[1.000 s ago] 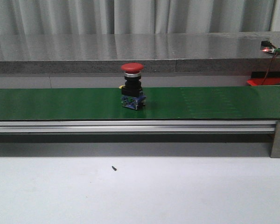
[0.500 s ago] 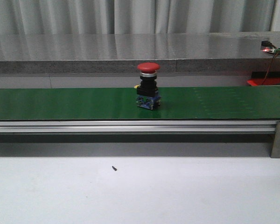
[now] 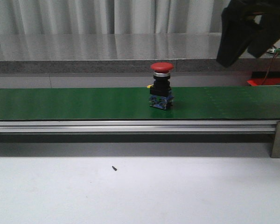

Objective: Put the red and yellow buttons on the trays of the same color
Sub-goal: 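Move the right gripper above the red button on the belt, then close the right gripper on the red button and lift it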

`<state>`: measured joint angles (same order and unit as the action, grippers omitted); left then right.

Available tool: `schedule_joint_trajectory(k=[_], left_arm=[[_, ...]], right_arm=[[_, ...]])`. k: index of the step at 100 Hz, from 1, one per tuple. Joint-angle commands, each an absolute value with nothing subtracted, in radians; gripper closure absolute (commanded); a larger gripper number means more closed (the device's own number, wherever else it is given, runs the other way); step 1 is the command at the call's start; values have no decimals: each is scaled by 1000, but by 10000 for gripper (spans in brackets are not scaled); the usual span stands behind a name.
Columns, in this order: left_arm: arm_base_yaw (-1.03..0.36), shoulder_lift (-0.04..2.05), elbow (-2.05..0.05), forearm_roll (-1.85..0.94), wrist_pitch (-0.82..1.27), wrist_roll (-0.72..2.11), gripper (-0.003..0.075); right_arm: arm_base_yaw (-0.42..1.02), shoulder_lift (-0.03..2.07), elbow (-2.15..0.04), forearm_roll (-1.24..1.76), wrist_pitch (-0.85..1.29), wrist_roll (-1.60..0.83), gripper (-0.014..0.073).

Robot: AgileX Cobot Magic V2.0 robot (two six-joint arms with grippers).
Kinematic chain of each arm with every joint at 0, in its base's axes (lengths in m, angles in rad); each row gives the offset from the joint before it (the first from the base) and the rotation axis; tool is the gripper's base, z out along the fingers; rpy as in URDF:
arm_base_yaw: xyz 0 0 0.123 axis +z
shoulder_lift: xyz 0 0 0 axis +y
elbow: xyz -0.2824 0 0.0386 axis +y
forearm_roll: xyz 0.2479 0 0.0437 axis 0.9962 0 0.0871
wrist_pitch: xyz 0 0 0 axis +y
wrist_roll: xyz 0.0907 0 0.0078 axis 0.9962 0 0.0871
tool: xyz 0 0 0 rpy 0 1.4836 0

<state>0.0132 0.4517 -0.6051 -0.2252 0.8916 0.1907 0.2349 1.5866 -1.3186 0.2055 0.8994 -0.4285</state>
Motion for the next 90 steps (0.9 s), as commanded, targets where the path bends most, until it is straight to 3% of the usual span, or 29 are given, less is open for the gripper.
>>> schedule_joint_trajectory(k=[1,38,54,90], left_arm=[[5,458,-630,-240,826,195,740],[5,458,-630,-240,826,195,740],[5,458,-630,-240,826,195,740],[5,458,-630,-240,826,195,740]], right_arm=[[235,1595,-1389,294,875,-529,-31],[236,1739,-1535,430,967,-620,-12],[236,1757,-1546,470,967,-653,36],[236,1768,-1546,490,956,-672,37]])
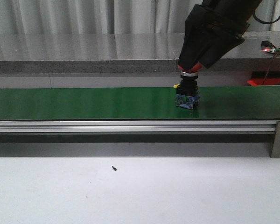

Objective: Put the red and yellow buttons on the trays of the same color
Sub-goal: 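Close the right gripper on the red button and lift it, then carry the red button to the red tray, lower and release it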

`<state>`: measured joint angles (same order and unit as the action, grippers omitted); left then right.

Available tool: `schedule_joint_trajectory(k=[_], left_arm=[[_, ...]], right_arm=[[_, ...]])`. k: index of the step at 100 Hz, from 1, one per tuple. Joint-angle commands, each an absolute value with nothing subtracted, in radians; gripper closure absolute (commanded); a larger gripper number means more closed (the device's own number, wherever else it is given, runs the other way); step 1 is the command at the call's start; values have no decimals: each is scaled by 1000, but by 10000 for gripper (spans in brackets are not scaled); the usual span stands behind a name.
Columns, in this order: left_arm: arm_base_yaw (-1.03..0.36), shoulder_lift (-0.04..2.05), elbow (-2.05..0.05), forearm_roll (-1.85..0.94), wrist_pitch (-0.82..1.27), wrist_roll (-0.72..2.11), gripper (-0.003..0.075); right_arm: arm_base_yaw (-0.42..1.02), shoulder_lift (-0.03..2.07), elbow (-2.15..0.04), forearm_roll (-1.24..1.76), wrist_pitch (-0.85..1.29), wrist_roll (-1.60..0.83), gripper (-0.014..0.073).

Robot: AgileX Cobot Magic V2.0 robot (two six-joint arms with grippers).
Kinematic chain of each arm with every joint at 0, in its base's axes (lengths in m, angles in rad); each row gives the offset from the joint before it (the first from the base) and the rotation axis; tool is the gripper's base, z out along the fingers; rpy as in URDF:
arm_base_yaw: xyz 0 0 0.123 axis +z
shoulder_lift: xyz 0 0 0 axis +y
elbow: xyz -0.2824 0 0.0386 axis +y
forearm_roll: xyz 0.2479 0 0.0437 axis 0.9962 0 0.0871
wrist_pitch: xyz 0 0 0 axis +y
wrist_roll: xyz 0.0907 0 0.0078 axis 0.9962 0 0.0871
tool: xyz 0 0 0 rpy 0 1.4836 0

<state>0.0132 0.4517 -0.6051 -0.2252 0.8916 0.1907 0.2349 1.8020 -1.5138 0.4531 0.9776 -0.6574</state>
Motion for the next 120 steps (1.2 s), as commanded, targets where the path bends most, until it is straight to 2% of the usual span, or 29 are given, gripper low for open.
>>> schedule_joint_trajectory(k=[1,12,19,38,47,80,120], left_arm=[[5,458,-630,-240,826,195,740],[5,458,-630,-240,826,195,740],[5,458,-630,-240,826,195,740],[5,458,-630,-240,826,195,740],[5,458,-630,-240,826,195,740],[5,458,-630,-240,826,195,740],[5,458,-630,-240,826,195,740]], right_arm=[[236,1770,-1546,490,958,-672,37],[236,1794,-1546,490,963,-672,43],[236,1805,-1546,490,963,-669,92],[232,1810,-1546,489,964,-668,414],[232,1809,-1546,488,961,-668,487],[183,1724,-1546,486,896,-649,481],[-121,1705,-1546,484,885,-518,482]])
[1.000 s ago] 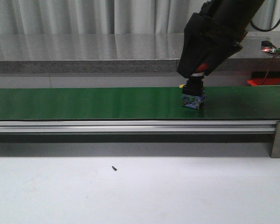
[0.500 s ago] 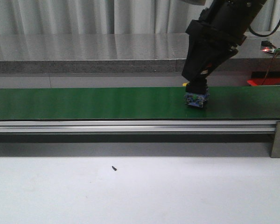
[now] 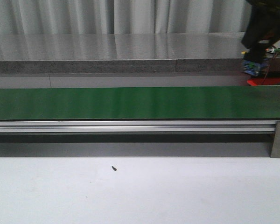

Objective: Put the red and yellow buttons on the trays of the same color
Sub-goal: 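Carry the red button to the red tray, lower and release it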

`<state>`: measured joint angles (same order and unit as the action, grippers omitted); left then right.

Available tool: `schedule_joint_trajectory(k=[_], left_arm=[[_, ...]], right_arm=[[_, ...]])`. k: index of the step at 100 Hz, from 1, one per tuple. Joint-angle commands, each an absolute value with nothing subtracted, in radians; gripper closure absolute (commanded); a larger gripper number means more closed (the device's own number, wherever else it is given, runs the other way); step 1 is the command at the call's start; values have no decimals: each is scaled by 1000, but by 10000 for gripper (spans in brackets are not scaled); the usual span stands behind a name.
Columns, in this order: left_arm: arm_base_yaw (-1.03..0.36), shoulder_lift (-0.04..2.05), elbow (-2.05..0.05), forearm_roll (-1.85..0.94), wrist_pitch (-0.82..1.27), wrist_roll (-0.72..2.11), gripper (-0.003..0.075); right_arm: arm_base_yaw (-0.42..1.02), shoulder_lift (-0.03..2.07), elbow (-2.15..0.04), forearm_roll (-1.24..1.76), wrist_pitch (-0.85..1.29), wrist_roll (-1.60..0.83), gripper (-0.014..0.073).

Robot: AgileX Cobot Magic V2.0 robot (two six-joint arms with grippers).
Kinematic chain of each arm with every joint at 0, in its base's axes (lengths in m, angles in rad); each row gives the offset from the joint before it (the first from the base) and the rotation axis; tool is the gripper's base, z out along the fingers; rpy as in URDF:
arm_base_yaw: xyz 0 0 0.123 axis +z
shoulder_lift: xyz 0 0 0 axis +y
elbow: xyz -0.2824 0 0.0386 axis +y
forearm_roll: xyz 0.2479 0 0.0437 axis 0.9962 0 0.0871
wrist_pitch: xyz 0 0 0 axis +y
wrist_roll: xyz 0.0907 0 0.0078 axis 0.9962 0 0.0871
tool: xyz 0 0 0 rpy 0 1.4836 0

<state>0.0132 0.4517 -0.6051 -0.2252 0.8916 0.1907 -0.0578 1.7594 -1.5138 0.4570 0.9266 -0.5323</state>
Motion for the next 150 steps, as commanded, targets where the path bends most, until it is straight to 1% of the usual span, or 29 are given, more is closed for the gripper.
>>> schedule_joint_trajectory(k=[1,24,43,61,102,122,129,144,150], left_arm=[[5,458,-630,-240,826,195,740],[5,458,-630,-240,826,195,740],[5,458,-630,-240,826,195,740],[5,458,-630,-240,826,195,740],[5,458,-630,-240,826,195,740],[5,458,-630,-240,826,195,740],[5,458,-630,-240,826,195,740],[5,458,-630,-240,826,195,740],[5,458,-630,-240,826,195,740]], right_arm=[[-132,1705,-1546,484,883,-518,482],[-284,1714,-1544,484,848,-514,482],[-346,1755,-1543,485,824,-468,482],[-352,1812,-1543,485,765,-406,482],[-357,1926,-1543,483,728,-393,482],[-357,1934,-1543,482,717,-391,481],[-357,1934,-1543,478,716,-391,455],[-357,1946,-1543,462,726,-391,300],[-357,1953,-1543,461,736,-391,260]])
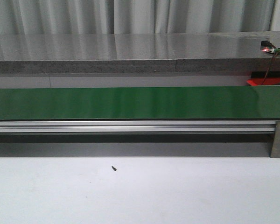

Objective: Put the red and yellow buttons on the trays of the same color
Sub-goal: 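Carry the red button to the red tray, lower and release it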

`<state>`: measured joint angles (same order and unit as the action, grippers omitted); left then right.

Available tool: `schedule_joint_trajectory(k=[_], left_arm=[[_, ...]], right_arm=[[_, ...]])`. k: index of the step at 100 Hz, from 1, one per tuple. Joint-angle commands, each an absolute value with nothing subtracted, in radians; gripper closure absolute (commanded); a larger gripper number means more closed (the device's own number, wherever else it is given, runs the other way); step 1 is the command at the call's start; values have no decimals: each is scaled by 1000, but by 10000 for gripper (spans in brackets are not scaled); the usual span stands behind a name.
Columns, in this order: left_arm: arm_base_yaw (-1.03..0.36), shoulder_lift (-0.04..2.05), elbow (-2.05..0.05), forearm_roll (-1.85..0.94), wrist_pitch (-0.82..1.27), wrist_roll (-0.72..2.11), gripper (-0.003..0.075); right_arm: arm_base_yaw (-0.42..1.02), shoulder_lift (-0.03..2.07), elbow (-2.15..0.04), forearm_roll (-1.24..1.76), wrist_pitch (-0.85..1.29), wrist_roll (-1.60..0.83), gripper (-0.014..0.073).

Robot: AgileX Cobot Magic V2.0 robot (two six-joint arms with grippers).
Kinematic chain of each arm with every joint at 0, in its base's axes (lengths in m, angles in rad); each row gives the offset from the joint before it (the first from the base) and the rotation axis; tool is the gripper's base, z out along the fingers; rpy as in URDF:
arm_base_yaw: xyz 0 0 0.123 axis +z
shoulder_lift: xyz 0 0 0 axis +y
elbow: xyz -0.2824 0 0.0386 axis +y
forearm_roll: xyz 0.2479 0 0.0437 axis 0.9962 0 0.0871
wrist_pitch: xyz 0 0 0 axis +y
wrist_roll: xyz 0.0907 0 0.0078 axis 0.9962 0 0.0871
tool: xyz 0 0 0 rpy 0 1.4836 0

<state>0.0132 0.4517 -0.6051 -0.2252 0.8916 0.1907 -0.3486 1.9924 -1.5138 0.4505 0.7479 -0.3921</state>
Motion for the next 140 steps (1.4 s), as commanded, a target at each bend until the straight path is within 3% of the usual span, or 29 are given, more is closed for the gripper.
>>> schedule_joint_trajectory(k=[1,14,34,63,77,96,105,140], left_arm=[[5,458,-630,-240,826,195,740],[5,458,-630,-240,826,195,740],[5,458,-630,-240,826,195,740],[5,458,-630,-240,826,195,740],[5,458,-630,-240,826,195,740],[5,458,-630,-240,826,195,740],[5,458,-630,-240,826,195,740],[5,458,-630,-240,826,195,740]], right_arm=[[-357,1954,-1543,461,739,-391,253],[-357,1956,-1543,459,750,-391,190],[-357,1956,-1543,459,752,-391,-1],[-357,1909,-1543,458,761,-392,-6],[-345,1863,-1543,457,771,-392,112],[-304,1794,-1534,436,777,-392,522],[-277,1758,-1513,422,766,-392,668],[-192,1581,-1284,394,580,-392,660]])
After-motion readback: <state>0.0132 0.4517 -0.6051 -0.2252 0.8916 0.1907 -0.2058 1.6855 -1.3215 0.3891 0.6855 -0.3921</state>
